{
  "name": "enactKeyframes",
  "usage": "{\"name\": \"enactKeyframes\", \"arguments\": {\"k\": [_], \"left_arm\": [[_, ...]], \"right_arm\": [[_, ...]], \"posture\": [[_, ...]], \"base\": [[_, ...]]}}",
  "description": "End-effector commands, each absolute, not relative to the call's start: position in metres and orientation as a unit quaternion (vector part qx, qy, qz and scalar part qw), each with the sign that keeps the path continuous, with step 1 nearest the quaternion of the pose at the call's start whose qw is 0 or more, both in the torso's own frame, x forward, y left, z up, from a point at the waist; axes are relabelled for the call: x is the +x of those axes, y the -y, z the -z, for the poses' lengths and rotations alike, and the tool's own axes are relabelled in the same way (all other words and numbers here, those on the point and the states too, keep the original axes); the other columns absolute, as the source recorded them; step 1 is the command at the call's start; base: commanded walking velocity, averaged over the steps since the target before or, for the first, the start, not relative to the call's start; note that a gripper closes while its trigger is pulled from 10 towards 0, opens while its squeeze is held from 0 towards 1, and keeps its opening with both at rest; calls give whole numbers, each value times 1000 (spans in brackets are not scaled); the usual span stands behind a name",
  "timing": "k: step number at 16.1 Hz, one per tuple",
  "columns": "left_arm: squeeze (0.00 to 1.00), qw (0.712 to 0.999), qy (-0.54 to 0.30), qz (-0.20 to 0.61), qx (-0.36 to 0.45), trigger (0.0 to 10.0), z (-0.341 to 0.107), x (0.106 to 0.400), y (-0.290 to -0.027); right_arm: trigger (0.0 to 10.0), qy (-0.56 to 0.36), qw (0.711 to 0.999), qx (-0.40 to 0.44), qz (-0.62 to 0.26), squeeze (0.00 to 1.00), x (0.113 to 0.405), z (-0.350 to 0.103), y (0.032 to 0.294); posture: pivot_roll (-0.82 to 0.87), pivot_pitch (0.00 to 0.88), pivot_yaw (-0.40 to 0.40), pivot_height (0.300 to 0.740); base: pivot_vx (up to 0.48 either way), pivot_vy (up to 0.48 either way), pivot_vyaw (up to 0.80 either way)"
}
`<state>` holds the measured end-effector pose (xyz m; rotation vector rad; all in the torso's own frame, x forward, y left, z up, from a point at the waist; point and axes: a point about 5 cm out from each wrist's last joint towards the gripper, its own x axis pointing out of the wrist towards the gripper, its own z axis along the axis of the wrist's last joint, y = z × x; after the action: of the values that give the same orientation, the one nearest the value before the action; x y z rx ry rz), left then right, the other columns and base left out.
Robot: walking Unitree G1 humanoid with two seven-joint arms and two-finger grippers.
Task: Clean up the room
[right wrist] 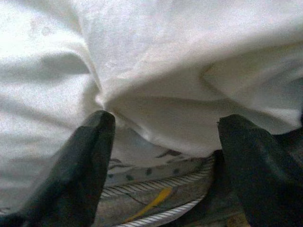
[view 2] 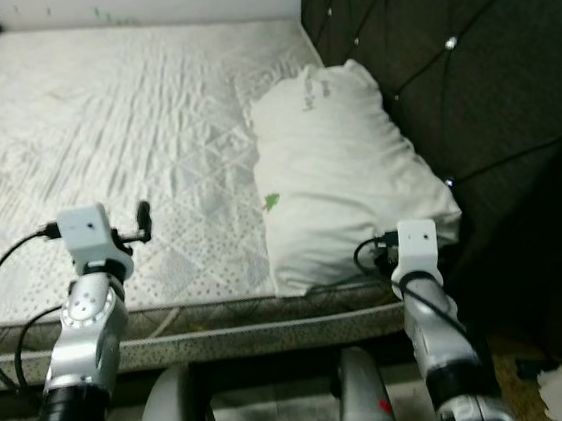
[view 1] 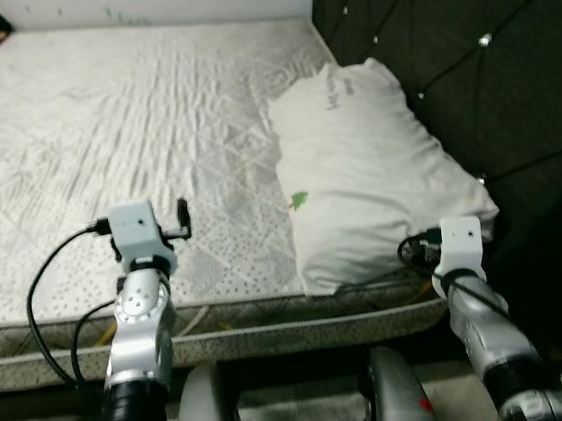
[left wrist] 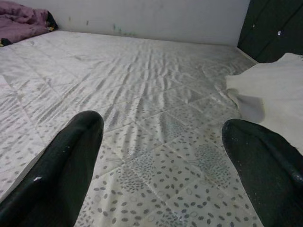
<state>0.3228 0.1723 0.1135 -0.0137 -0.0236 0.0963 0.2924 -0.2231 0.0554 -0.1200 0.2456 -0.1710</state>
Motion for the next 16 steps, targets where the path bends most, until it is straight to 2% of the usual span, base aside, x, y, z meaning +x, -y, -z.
{"name": "enactKeyframes", "arguments": {"k": [1, 3, 6, 8, 9, 10, 13, 16], "left_arm": [[0, 999, 27, -45, -10, 10000, -120, 325, -171], [0, 998, 33, -44, -6, 10000, -120, 323, -171], [0, 998, 48, -40, -5, 10000, -121, 308, -171], [0, 998, 51, -33, -3, 10000, -121, 306, -169], [0, 998, 51, -32, -3, 10000, -121, 305, -169], [0, 998, 45, -32, -5, 10000, -119, 303, -169], [0, 999, 44, -27, -7, 10000, -120, 304, -167], [0, 999, 34, -28, -14, 10000, -118, 301, -165]], "right_arm": [[10000, -48, 994, -73, 67, 1000, 293, -80, 216], [10000, -11, 995, -79, 62, 1000, 289, -93, 210], [10000, 78, 995, -51, 35, 1000, 290, -138, 175], [10000, 77, 996, -43, 20, 1000, 296, -142, 159], [10000, 75, 996, -38, 14, 863, 297, -142, 154], [10000, 76, 997, -16, -10, 0, 302, -142, 143], [10000, 92, 995, 31, -37, 0, 310, -154, 131], [10000, 101, 993, 51, -43, 0, 311, -165, 123]], "posture": [[6, 0, 16, 577], [4, 0, 24, 577], [5, 0, 37, 577], [15, 0, 36, 577], [17, 0, 38, 577], [24, 0, 49, 577], [32, 0, 39, 585], [22, 0, 53, 617]], "base": [[0, 0, 0], [0, 0, 0], [0, 0, 0], [0, 0, 0], [0, 0, 0], [0, 0, 0], [0, 0, 0], [0, 0, 0]]}}
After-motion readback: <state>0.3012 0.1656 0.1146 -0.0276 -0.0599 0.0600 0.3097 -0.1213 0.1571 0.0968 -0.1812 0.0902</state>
